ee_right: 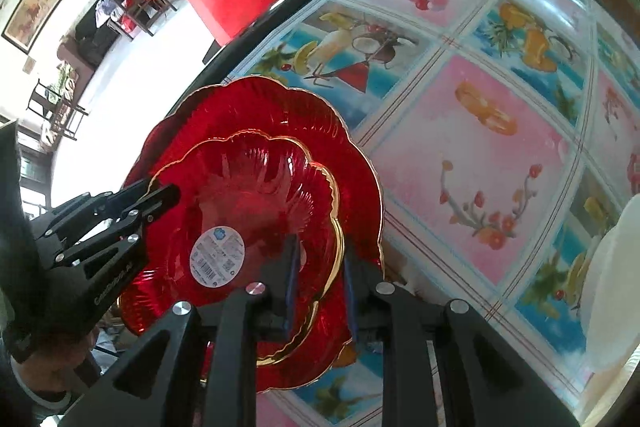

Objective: Organize plates and bowls
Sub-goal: 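Lower the small red plate onto the large one and open both tools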

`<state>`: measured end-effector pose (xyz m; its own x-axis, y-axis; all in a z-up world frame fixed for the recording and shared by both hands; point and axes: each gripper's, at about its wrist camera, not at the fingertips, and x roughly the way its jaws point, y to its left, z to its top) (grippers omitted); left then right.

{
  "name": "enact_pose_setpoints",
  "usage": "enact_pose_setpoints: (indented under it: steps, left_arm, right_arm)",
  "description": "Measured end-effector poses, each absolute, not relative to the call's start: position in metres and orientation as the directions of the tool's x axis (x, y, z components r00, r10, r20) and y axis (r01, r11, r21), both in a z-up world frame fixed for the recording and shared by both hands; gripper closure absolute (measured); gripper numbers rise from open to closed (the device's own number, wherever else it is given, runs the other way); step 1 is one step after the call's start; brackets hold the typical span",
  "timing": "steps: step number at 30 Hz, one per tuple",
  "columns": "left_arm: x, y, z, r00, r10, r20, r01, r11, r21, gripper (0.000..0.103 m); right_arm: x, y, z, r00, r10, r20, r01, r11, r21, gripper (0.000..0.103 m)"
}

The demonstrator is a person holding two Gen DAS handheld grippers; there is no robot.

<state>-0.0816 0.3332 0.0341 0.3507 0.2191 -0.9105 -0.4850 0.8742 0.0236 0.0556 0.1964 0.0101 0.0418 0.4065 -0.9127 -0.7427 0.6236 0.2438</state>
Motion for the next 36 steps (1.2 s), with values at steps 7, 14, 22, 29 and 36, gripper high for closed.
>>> enact_pose_setpoints:
  steps: [7,14,22,29,36]
  left_arm:
    - [-0.086,0.33,0.034,0.394,0.215,-0.894,-0.487,0.874,-0.005,0.071]
    - [-0.087,0.329,0.033,0.41,0.217,-0.886,-0.479,0.878,-0.006,0.07]
    - [-0.088,0.327,0.034,0.407,0.223,-0.886,-0.478,0.879,0.002,0.07]
    - [-0.09,0.322,0.042,0.419,0.293,-0.86,-0.474,0.878,0.068,0.07]
    - [-0.093,0.333,0.058,0.457,0.273,-0.846,-0.493,0.87,0.015,0.07]
  right_arm:
    - [0.051,0.194,0.015,0.08,0.395,-0.915,-0.764,0.614,0.198,0.083]
    - [0.047,0.195,0.015,0.087,0.4,-0.912,-0.768,0.611,0.194,0.081]
    - [0.044,0.195,0.017,0.086,0.395,-0.914,-0.771,0.608,0.19,0.08]
    - [0.043,0.196,0.017,0.085,0.406,-0.91,-0.771,0.605,0.198,0.077]
    - [0.033,0.193,0.033,0.179,0.398,-0.9,-0.783,0.611,0.115,0.063]
